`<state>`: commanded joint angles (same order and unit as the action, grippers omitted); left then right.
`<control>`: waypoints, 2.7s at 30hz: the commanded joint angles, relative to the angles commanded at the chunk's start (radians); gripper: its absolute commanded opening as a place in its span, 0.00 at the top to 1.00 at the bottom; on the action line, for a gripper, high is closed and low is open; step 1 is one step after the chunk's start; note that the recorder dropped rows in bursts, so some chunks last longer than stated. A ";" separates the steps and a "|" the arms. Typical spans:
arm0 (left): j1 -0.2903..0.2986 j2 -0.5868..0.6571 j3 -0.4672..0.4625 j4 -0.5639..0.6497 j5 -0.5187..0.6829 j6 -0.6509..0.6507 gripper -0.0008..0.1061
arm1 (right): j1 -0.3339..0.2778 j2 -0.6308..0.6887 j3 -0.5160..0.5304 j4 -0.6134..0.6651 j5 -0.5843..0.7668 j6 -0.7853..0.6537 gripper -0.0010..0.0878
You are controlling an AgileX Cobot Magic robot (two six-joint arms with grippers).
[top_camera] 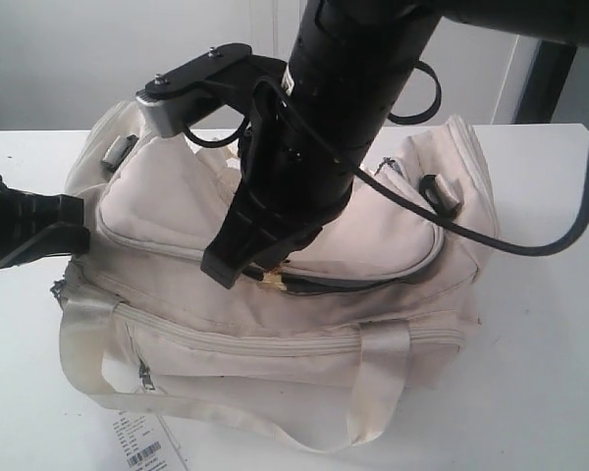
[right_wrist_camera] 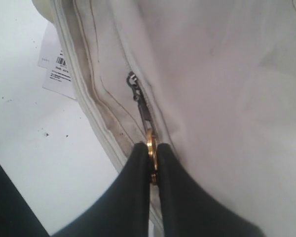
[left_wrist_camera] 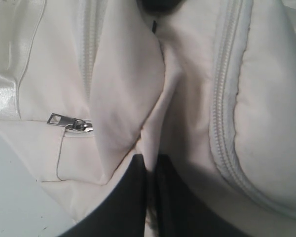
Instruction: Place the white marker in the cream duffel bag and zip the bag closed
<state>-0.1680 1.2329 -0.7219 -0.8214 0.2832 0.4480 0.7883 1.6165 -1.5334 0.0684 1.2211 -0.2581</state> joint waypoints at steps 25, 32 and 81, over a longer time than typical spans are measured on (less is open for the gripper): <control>0.000 0.000 0.000 0.000 0.000 0.000 0.99 | -0.013 -0.022 0.038 -0.012 0.000 0.000 0.99; 0.000 0.000 0.000 0.000 -0.003 0.000 0.99 | -0.013 -0.024 0.043 -0.030 0.000 0.000 0.99; 0.000 0.000 0.000 0.000 -0.003 0.000 0.99 | -0.013 -0.096 0.109 -0.178 0.000 0.000 0.99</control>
<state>-0.1680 1.2329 -0.7219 -0.8216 0.2803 0.4480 0.7755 1.5206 -1.4242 -0.1096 1.2211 -0.2581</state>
